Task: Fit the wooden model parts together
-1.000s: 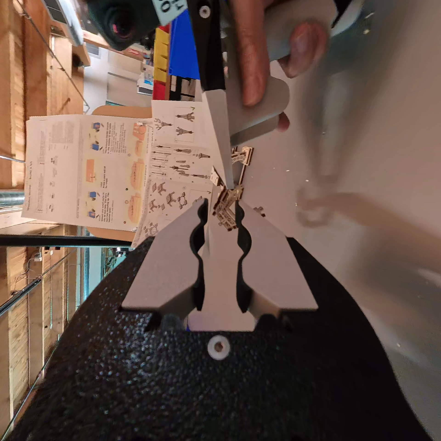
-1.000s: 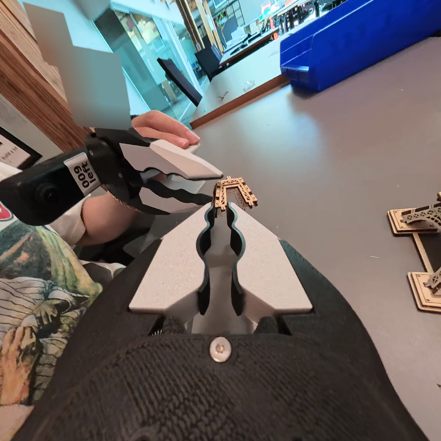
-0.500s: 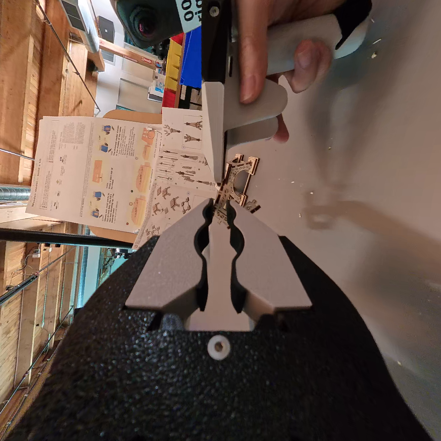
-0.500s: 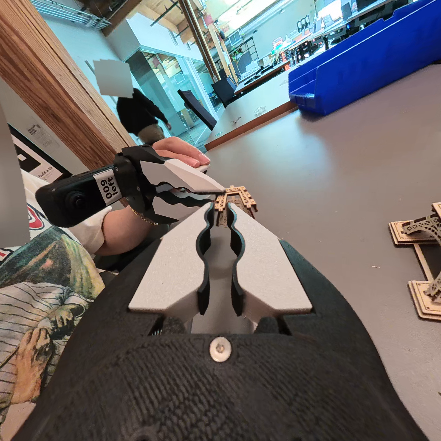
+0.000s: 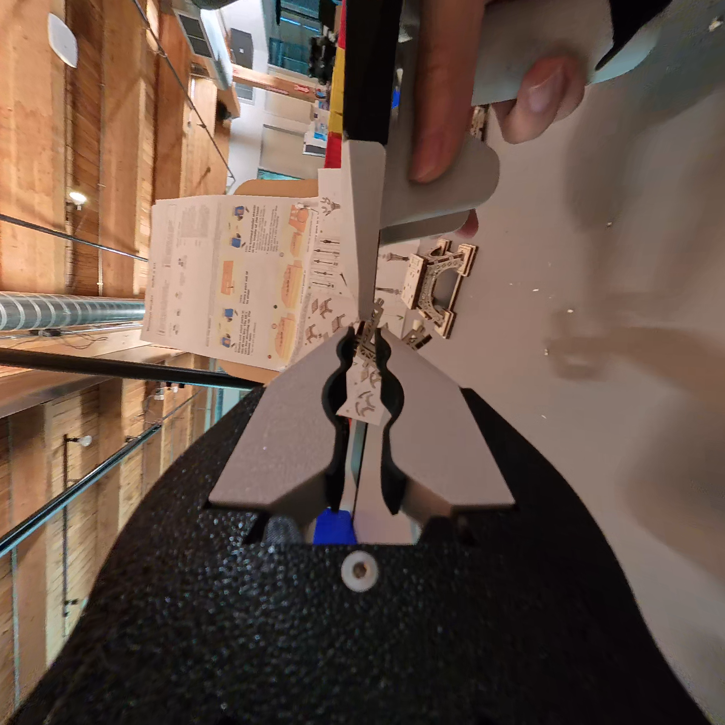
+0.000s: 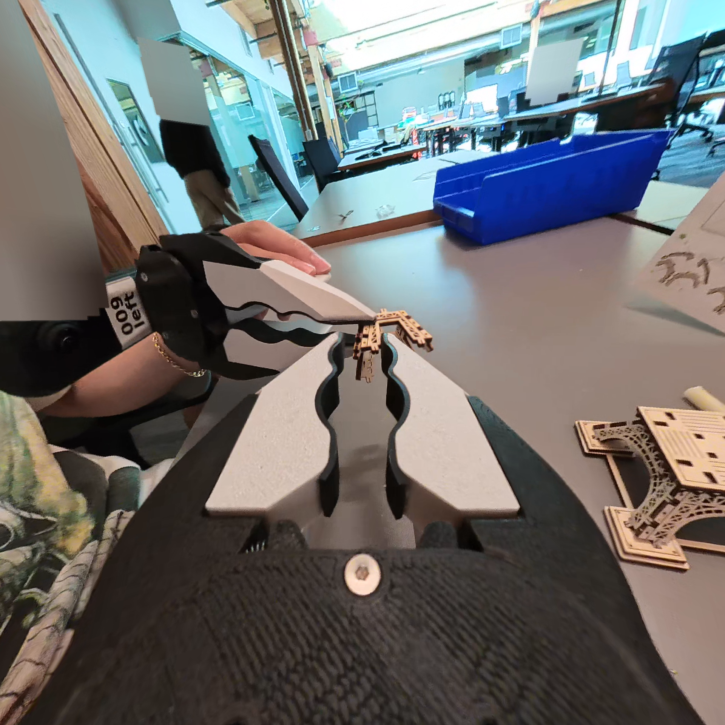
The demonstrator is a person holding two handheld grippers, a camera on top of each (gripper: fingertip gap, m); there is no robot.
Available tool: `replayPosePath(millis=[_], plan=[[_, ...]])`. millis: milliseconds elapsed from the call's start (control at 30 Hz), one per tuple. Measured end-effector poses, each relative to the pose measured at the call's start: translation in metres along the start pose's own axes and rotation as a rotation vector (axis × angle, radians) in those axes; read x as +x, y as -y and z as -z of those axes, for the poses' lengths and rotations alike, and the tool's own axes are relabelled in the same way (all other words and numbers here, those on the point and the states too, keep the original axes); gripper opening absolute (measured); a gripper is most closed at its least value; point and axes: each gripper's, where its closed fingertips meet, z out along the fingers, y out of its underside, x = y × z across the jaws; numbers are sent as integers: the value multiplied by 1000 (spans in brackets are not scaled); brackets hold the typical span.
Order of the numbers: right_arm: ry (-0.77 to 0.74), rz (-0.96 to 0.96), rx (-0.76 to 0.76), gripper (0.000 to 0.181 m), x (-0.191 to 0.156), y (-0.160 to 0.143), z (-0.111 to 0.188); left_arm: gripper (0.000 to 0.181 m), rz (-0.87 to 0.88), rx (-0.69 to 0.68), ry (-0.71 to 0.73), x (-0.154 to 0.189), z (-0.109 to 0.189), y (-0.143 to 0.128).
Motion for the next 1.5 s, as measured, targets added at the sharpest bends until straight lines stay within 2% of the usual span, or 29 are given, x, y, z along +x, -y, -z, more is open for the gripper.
replayPosePath(millis=[100,367,967,1367,1500], plan=[[-11,42,27,11,0,6,3,8,5,16,37,-5,1,3],[-34,170,13,12,-4,7,2,8,-18,30,85,-12,3,7],[-77,202,85,10,-4,17,2,8,-59,7,142,-17,4,7],[-159,342,79,11,-4,21,-1,8,-29,-14,157,-21,4,4],[-133,367,85,10,-6,22,2,7,-16,11,161,-21,5,8]])
